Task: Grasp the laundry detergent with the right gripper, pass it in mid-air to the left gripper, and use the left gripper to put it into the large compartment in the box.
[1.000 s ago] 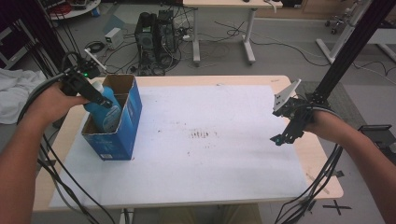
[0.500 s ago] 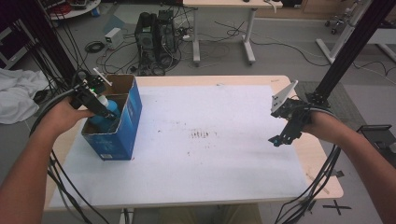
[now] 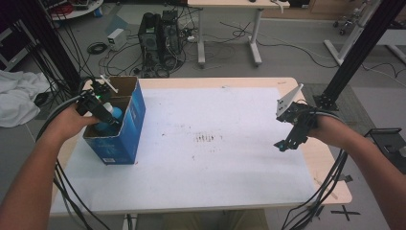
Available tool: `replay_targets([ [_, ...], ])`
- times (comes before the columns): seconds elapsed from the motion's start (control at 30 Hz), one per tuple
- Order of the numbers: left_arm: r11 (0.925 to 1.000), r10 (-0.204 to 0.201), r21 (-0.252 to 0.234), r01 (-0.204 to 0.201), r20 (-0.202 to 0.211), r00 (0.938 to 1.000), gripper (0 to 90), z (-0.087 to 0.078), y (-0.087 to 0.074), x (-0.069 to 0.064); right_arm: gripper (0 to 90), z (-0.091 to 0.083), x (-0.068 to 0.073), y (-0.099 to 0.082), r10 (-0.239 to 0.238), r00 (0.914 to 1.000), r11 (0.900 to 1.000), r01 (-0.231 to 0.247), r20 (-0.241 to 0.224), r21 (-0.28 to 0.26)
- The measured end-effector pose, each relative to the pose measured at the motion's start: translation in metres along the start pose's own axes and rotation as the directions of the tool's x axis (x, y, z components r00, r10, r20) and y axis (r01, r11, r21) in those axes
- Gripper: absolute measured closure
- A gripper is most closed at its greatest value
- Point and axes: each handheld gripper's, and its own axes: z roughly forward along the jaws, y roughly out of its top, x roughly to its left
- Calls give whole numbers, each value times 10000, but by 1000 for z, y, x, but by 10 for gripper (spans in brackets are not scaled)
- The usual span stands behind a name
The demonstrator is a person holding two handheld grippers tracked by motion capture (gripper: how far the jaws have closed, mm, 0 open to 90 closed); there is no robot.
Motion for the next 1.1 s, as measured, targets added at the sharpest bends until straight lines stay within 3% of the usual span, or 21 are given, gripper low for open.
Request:
replay_targets([
  [0.13, 9994, 299, 201, -298, -33, 9995, 378, 0, 2, 1, 7, 1, 0, 1, -46, 10000, 10000, 46, -8, -30],
  [0.2, 10000, -41, -16, 41, -25, 10000, 377, 2, 2, 0, 6, 0, 0, 1, -119, 9999, 9999, 119, 8, 24],
  [0.27, 9997, 88, 219, -88, 8, 10000, 377, 0, 2, 3, 7, 0, 2, 1, -46, 10000, 10000, 46, -15, 19],
  [0.3, 9999, -159, 42, 159, 0, 9999, 376, 1, 2, 2, 7, 0, 2, 2, -35, 10000, 10000, 35, -8, 28],
  [0.4, 9996, -272, 73, 272, 26, 9996, 374, 0, 1, 5, 7, 1, 3, 1, -105, 9999, 9999, 105, -25, 17],
  [0.5, 9981, -562, -234, 565, 149, 9983, 332, -2, -1, 6, 7, 1, 3, 1, -93, 10000, 10000, 93, -16, 3],
  [0.53, 9992, -386, -95, 388, 170, 9991, 332, -4, -2, 8, 6, 1, 3, 1, -122, 9999, 9999, 122, -36, 25],
  [0.57, 9979, -595, -264, 600, 195, 9980, 332, -4, -3, 7, 7, 1, 3, 2, -119, 9999, 9999, 119, -23, 64],
  [0.67, 9979, -509, -394, 515, 157, 9986, 332, -7, -4, 8, 7, 2, 3, 3, -124, 9999, 9999, 124, -24, 79],
  [0.87, 9908, -1039, -834, 1063, 321, 9941, 331, -16, -8, 9, 7, 3, 3, 3, -206, 9998, 9998, 206, -38, -13],
  [1.1, 9875, -913, -1257, 954, 376, 9951, 331, -32, -10, 10, 7, 1, 4, 2, -194, 9998, 9998, 194, -25, -37],
])
